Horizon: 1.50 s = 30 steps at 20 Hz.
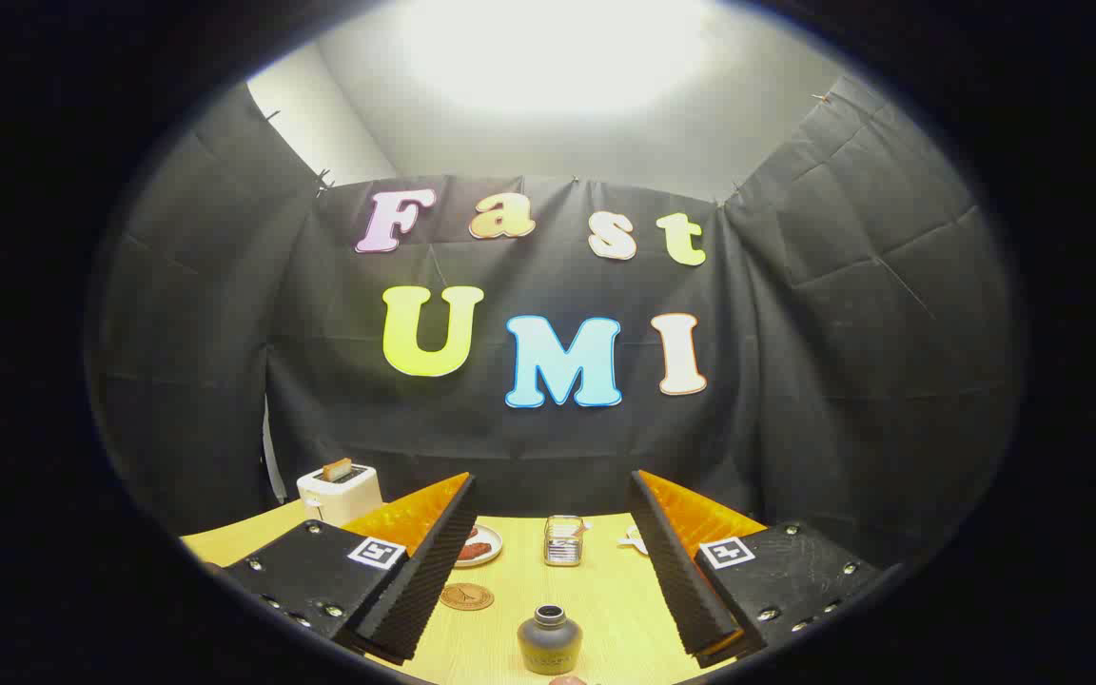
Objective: Take the bottle from table, then pour the juice into the cup, finally place the bottle on the coaster
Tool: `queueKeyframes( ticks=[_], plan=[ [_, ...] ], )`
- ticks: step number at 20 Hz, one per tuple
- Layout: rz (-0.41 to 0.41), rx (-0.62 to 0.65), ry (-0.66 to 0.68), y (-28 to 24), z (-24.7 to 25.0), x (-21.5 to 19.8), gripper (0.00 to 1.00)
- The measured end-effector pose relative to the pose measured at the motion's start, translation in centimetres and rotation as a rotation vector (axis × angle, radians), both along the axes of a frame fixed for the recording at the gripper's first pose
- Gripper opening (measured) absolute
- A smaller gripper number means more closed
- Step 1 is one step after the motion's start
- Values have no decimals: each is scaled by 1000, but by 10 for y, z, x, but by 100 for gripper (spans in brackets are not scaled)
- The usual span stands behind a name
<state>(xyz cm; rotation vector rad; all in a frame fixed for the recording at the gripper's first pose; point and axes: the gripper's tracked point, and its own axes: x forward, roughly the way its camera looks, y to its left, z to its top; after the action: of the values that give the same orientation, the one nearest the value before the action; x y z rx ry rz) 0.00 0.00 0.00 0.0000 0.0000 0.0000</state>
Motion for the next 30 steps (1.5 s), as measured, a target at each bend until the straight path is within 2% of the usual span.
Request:
queueKeyframes(
  ticks=[14,17,30],
  plan=[
    [62,-13,-4,-2,8,14,97],
    [85,-19,12,2,1,13,97],
    [89,57,69,-6,-59,19,97]
  ],
)
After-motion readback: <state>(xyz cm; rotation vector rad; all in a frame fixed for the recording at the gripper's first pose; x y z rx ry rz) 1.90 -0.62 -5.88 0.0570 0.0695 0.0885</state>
